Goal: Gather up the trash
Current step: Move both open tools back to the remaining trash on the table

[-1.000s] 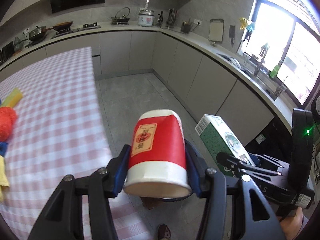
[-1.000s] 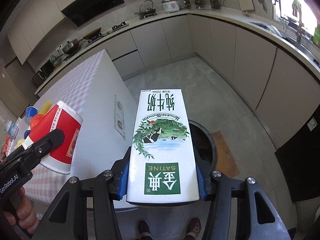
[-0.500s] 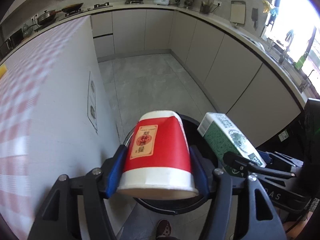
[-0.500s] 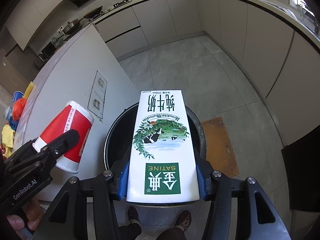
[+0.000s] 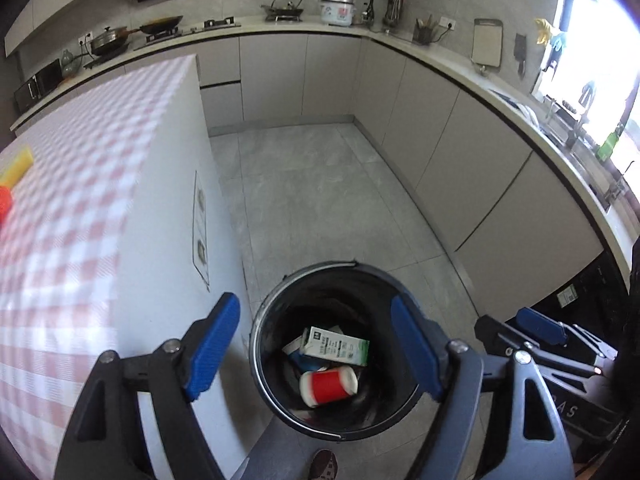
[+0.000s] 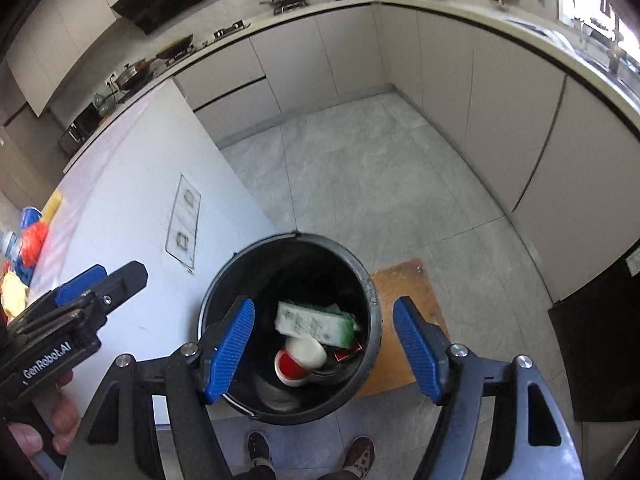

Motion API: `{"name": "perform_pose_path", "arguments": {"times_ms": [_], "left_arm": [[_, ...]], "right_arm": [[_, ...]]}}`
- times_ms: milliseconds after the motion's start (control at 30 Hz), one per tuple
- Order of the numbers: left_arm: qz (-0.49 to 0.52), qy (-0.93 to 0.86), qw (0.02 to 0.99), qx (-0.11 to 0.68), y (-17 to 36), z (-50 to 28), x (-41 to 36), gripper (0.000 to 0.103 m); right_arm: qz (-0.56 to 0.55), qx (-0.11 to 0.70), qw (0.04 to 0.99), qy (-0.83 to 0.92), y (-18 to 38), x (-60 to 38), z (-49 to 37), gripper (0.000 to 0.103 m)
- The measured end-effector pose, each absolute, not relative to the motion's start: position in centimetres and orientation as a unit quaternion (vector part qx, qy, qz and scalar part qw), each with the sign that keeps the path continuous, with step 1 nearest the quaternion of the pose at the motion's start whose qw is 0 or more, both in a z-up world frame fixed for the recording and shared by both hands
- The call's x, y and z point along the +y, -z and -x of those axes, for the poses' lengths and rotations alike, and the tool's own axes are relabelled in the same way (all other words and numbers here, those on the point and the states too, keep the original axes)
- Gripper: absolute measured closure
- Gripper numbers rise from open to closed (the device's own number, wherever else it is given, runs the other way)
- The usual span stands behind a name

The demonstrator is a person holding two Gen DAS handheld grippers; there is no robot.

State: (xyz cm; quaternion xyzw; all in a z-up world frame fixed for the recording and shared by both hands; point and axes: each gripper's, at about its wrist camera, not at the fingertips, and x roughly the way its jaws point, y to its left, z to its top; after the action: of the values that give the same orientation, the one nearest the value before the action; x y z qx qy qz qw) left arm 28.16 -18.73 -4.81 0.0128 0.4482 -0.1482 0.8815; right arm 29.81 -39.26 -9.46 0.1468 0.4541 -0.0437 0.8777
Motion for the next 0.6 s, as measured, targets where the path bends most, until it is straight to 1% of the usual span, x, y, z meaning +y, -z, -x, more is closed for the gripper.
{"name": "perform_pose_path", "arguments": {"times_ms": [167, 300, 467, 600], "left_arm": [[-0.005, 0.154, 0.889, 0.431, 1.1, -26.3, -16.9, 0.023], [-0.002, 0.152, 0.893, 0.423, -1.3, -25.6, -14.8, 0.023], [0.008, 0.132, 0.901, 0.413, -2.5, -25.4, -11.4, 0.023], [0.015, 0.104, 0.908, 0.405, -2.9, -25.6, -7.5, 0.023]], "right_arm": [[-0.150, 0.435, 0.886, 0.048, 6.0, -38.1, -29.0, 0.029], [-0.150, 0.418, 0.895, 0.045, 3.5, -36.3, -28.5, 0.025], [-0.148, 0.401, 0.904, 0.026, 1.0, -32.4, -28.2, 0.019], [-0.144, 0.399, 0.906, 0.002, -0.1, -28.4, -28.6, 0.018]]}}
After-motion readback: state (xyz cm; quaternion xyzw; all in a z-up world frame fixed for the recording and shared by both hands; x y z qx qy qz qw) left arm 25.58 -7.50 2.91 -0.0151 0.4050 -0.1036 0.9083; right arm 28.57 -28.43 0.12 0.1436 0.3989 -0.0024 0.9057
